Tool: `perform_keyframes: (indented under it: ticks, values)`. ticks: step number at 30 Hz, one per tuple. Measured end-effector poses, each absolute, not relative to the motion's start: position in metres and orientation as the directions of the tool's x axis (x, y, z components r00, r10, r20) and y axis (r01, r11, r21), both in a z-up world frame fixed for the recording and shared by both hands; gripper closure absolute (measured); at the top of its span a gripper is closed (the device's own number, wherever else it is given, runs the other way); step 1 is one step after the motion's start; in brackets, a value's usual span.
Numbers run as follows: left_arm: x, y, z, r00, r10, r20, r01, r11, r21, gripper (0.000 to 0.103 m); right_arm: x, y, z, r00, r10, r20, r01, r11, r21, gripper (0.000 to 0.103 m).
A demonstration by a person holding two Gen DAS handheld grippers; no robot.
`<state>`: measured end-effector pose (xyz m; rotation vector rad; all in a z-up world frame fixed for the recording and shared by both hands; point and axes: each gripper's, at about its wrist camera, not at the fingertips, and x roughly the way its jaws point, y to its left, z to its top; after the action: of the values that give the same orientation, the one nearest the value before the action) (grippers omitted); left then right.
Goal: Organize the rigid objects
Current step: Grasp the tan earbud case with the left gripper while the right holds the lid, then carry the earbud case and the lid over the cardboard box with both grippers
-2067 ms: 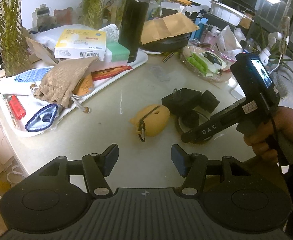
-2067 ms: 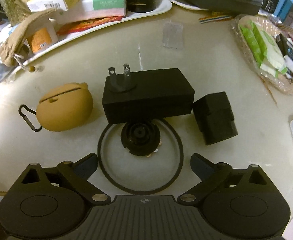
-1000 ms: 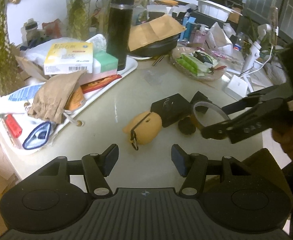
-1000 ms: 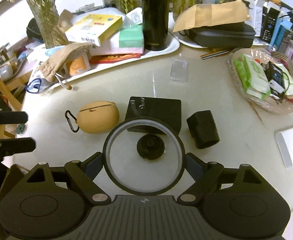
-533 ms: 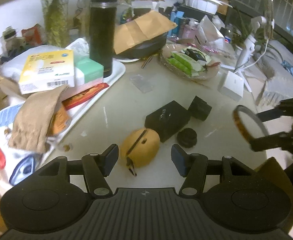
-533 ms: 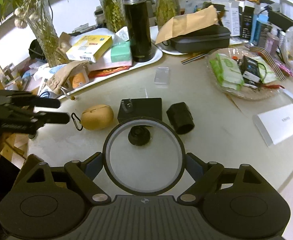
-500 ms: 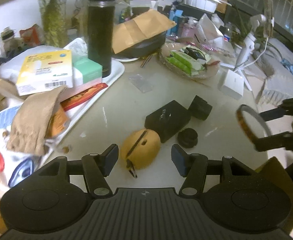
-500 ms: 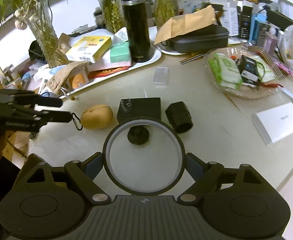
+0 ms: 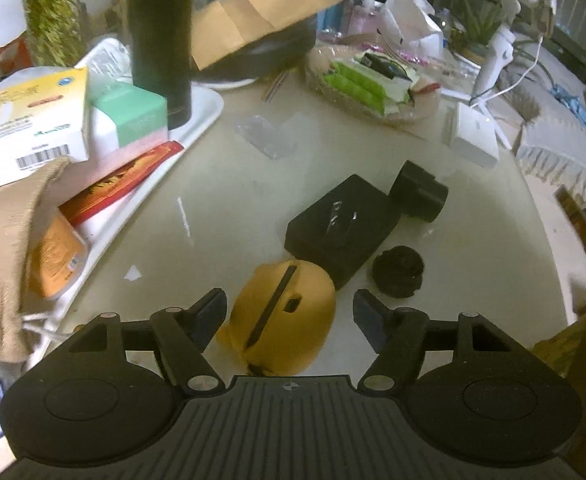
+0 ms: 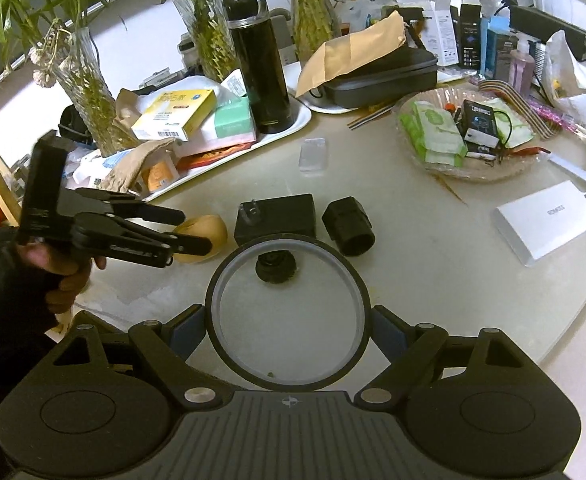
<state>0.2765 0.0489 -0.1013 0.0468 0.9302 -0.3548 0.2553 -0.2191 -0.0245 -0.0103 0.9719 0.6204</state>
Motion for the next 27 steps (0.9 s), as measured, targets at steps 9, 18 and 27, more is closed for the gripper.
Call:
perform_keyframes:
  ticks: [9,18,27]
  values:
    - [0.285,0.048,-0.113,0.509,-0.284,-0.813,0.322,0.938,-0.126,0.046,0.25,-0.224,-0.03,0.401,0.479,-0.781,-0.489,0.833,0.261,0.014]
    - [0.28,0.044,-0.101,0.53,-0.229,-0.817,0.269,0.959,-0.093,0.047,0.244,-0.225,-0.032,0.397,0.484,-0.78,-0.493,0.829,0.264,0.014]
    - [0.255,0.037,-0.07,0.575,-0.2,-0.794,0.188,0.976,-0.11,0.047,0.236,-0.23,-0.027,0.395,0.501,-0.769,-0.503,0.819,0.275,0.014]
